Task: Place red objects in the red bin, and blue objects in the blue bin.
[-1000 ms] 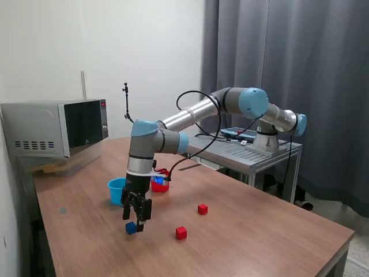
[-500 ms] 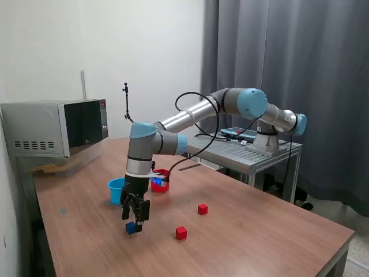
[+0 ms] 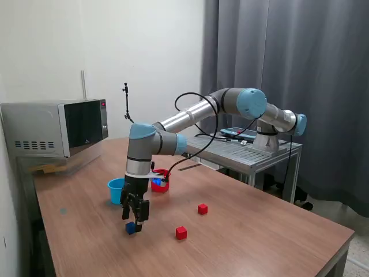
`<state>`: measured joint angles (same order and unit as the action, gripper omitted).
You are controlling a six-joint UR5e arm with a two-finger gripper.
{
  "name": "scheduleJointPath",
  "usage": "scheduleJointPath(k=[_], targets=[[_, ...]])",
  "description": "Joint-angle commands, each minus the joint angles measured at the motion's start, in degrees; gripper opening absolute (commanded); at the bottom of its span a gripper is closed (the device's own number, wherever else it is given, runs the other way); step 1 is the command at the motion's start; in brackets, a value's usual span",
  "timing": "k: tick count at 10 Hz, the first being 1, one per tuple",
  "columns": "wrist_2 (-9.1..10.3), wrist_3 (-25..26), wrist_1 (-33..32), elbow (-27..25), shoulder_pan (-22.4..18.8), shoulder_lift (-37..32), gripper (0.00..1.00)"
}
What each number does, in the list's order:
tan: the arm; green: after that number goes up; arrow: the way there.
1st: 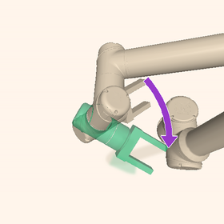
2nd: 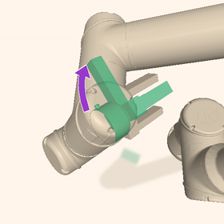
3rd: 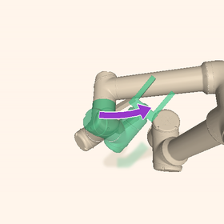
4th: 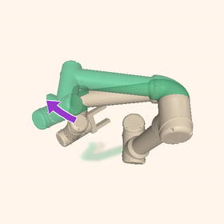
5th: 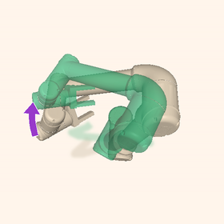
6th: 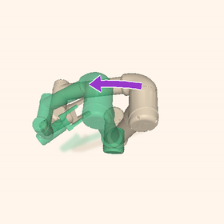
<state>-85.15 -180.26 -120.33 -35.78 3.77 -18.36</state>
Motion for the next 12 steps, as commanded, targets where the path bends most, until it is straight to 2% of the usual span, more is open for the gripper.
scheduleJointPath(k=[1, 5, 6, 12], targets=[[0.07, 0.0, 0.0, 0.09, 0.01, 0.0, 1.0], [0.16, -0.44, 0.0, 0.8, -0.07, 0.0, 1.0], [0.07, -0.44, 0.0, 0.89, -0.07, 0.0, 0.0], [0.16, -0.44, 0.0, 0.71, -0.16, 0.0, 0.0]])
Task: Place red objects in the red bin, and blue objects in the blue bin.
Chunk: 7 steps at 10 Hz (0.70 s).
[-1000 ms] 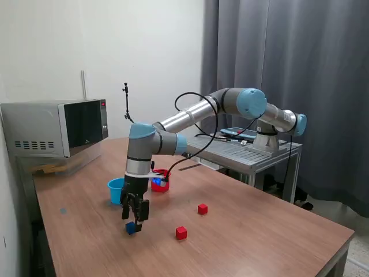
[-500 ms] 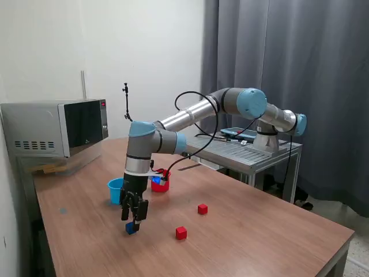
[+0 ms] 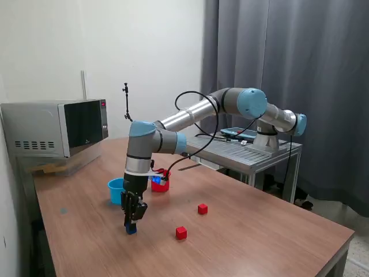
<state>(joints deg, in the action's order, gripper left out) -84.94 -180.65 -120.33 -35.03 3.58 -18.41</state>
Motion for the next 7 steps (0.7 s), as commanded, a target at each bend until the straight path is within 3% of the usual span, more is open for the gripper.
scheduleJointPath(k=[1, 4, 7], targets=[[-0.14, 0.04, 0.1, -0.13, 0.02, 0.04, 0.0], [-0.4, 0.04, 0.1, 0.57, 0.02, -0.48, 0.0], [-3.91, 0.48, 0.71, -1.52, 0.98, -6.53, 0.0]])
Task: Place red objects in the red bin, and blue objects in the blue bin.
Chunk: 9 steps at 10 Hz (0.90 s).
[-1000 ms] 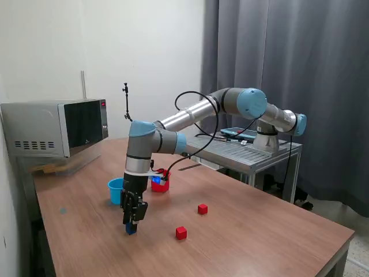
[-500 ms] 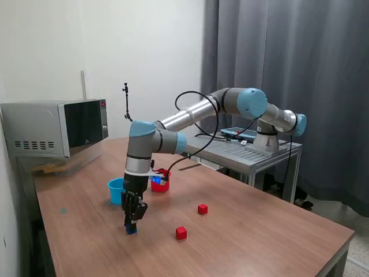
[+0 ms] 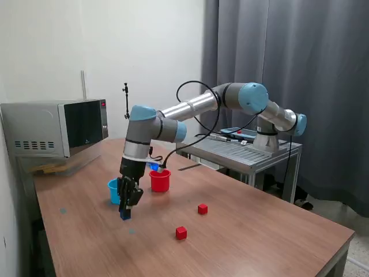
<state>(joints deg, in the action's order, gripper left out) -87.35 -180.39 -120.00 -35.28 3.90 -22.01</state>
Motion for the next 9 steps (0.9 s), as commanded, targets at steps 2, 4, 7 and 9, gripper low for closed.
scheduleJointPath(k=[2, 4, 7, 9], targets=[[-5.18, 0.3, 1.26, -7.48, 2.5, -7.76, 0.0], [-8.35, 3.44, 2.57, -12.68, 5.14, -11.54, 0.0], [-9.94, 4.96, 3.19, -19.28, 7.35, -15.42, 0.0], [-9.68, 5.05, 3.19, -20.08, 7.7, -16.13, 0.0]])
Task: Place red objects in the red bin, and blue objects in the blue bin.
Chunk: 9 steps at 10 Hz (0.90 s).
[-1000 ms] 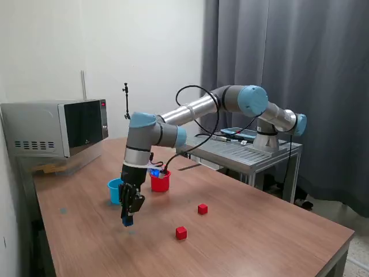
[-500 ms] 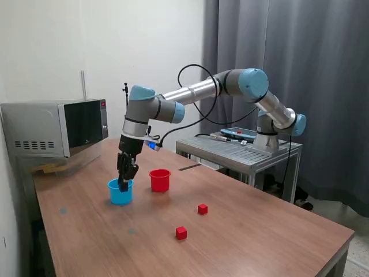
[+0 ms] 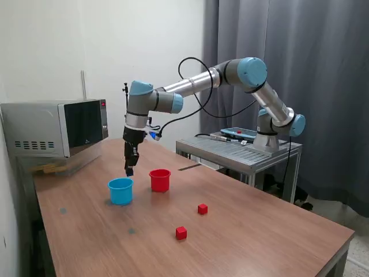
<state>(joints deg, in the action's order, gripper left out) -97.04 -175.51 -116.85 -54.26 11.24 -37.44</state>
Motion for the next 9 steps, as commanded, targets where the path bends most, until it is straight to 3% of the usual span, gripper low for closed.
scheduleJointPath(k=[1, 4, 9], targets=[[0.19, 0.25, 0.05, -1.46, 0.1, -0.8, 0.0], [0.54, 0.17, -0.57, -2.35, 0.1, -0.71, 0.0], [0.63, 0.17, -1.18, 2.04, 1.32, 2.0, 0.0]])
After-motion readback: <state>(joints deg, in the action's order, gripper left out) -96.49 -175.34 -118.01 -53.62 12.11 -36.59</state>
